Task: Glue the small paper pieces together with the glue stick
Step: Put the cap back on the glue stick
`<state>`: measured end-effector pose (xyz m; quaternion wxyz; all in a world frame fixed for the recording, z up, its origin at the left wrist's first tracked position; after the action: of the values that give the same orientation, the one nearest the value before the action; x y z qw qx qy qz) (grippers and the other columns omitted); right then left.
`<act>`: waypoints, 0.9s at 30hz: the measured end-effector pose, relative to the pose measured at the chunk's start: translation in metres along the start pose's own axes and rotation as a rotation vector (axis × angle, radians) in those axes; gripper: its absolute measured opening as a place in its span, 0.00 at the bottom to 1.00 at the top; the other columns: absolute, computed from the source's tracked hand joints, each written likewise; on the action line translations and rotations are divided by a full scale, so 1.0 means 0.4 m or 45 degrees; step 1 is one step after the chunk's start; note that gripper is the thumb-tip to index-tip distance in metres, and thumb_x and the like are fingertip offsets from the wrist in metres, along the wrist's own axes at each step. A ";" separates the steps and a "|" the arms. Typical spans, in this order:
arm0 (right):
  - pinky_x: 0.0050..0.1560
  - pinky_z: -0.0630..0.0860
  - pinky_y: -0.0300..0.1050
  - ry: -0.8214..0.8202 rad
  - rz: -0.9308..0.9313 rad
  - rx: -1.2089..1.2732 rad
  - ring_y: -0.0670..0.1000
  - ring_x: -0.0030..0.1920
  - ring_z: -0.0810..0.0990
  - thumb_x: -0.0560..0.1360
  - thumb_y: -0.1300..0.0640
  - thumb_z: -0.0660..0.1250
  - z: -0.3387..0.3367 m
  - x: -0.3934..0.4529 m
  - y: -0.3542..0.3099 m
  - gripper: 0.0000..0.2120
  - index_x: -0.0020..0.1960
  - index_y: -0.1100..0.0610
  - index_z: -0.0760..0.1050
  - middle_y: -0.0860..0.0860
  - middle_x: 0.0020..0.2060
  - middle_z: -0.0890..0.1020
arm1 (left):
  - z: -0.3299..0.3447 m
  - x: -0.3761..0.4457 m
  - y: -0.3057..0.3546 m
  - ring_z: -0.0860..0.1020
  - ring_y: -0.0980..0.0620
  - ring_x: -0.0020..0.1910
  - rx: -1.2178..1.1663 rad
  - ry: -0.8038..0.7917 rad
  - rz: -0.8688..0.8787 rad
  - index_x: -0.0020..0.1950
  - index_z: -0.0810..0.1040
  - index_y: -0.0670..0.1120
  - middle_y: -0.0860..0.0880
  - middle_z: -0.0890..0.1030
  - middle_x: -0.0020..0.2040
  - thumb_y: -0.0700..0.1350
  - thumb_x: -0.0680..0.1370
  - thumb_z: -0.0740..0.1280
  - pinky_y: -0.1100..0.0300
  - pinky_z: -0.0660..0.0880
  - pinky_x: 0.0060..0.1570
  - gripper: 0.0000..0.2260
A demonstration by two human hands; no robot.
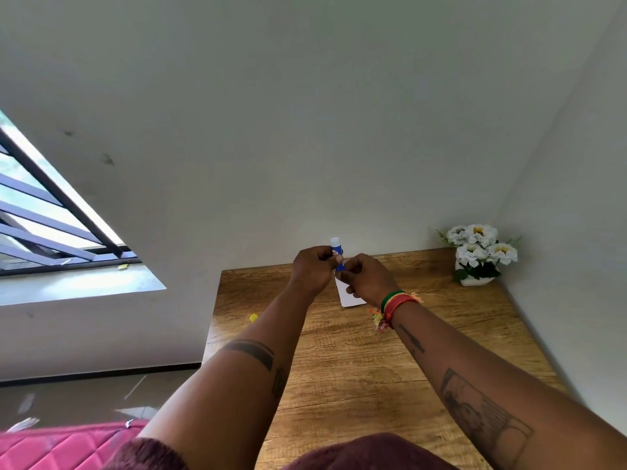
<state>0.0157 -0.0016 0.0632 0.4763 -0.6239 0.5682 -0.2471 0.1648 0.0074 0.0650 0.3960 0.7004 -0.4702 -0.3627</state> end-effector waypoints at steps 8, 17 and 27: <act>0.46 0.82 0.53 -0.034 -0.059 -0.164 0.52 0.42 0.84 0.75 0.52 0.74 0.062 0.022 -0.005 0.07 0.48 0.53 0.79 0.49 0.44 0.84 | -0.049 -0.030 -0.033 0.79 0.61 0.44 -0.028 0.033 -0.062 0.58 0.86 0.49 0.62 0.81 0.41 0.47 0.79 0.73 0.65 0.73 0.40 0.09; 0.50 0.80 0.52 -0.376 -0.061 -0.249 0.55 0.47 0.83 0.76 0.63 0.68 0.287 0.026 -0.019 0.09 0.49 0.49 0.77 0.51 0.45 0.84 | -0.210 -0.098 -0.205 0.82 0.53 0.45 0.117 0.243 -0.212 0.56 0.86 0.50 0.56 0.83 0.41 0.49 0.78 0.73 0.57 0.76 0.43 0.08; 0.52 0.73 0.44 -0.332 -0.163 -0.609 0.57 0.58 0.79 0.73 0.54 0.75 0.607 0.037 -0.017 0.21 0.65 0.49 0.77 0.55 0.62 0.75 | -0.400 -0.198 -0.434 0.78 0.57 0.50 0.128 0.356 -0.503 0.62 0.84 0.49 0.51 0.86 0.57 0.49 0.79 0.73 0.62 0.70 0.50 0.12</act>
<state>0.2286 0.0599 -0.0371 0.3679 -0.7798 0.5037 -0.0532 0.3467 0.1588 -0.0120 0.3433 0.8410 -0.2821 -0.3087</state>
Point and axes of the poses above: each hand's wrist, its own x-axis towards the middle knuckle, its own z-axis out of the palm, y = z × x, the point moved 2 cm from there along x, towards the middle knuckle
